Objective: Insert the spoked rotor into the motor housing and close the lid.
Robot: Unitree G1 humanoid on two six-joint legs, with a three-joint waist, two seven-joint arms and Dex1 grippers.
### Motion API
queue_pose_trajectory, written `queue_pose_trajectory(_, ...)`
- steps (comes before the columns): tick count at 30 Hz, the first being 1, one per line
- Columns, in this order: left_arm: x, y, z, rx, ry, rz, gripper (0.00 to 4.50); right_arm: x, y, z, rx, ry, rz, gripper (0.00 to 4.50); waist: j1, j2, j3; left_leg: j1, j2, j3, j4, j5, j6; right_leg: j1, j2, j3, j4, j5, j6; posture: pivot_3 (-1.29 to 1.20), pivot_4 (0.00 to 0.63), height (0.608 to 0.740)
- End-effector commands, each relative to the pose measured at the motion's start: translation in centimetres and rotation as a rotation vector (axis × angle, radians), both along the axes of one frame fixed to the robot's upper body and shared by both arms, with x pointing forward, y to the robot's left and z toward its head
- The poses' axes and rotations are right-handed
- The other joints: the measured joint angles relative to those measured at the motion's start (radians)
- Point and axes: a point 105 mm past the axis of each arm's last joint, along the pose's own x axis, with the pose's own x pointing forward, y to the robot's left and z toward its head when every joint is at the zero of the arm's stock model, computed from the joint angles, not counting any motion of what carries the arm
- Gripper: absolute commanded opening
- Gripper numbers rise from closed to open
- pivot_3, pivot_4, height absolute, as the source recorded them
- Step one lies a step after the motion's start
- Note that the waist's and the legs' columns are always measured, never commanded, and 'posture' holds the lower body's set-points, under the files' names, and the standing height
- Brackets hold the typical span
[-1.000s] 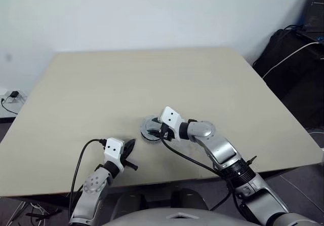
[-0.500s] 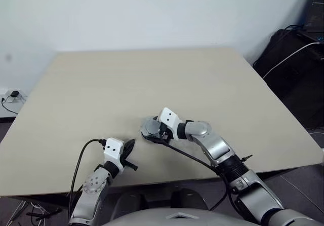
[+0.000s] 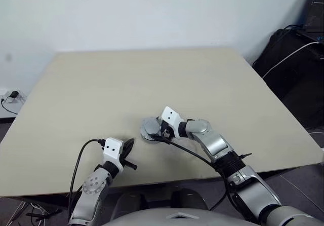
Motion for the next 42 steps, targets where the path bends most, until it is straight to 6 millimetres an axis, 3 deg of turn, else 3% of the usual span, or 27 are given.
queue_pose_trajectory(1, 0.6, 0.0, 1.5, 0.003, -0.06, -0.002, 0.0, 0.2, 0.2, 1.2, 0.032, -0.023, 0.011, 3.23, 0.0, 0.0, 0.0, 0.0, 0.0, 0.0, 0.0, 0.0, 0.0, 0.0, 0.0, 0.0, 0.0, 0.0, 0.0, 0.0, 0.0, 0.74)
queue_pose_trajectory(16, 0.7, -0.3, 1.5, 0.001, -0.059, -0.016, 0.0, -0.2, -0.7, 0.9, -0.007, 0.025, 0.028, 3.16, 0.002, 0.0, 0.0, 0.0, 0.0, 0.0, 0.0, 0.0, 0.0, 0.0, -0.001, 0.0, 0.0, 0.0, 0.0, 0.0, 0.0, 0.74)
queue_pose_trajectory(42, 0.3, -0.4, 1.4, -0.005, -0.052, -0.006, 0.0, -0.9, -0.5, -0.1, -0.122, 0.096, 0.074, 3.16, 0.001, 0.003, -0.008, 0.001, 0.0, 0.0, 0.0, 0.0, 0.0, 0.0, -0.001, 0.0, 0.0, 0.0, 0.0, 0.0, 0.0, 0.74)
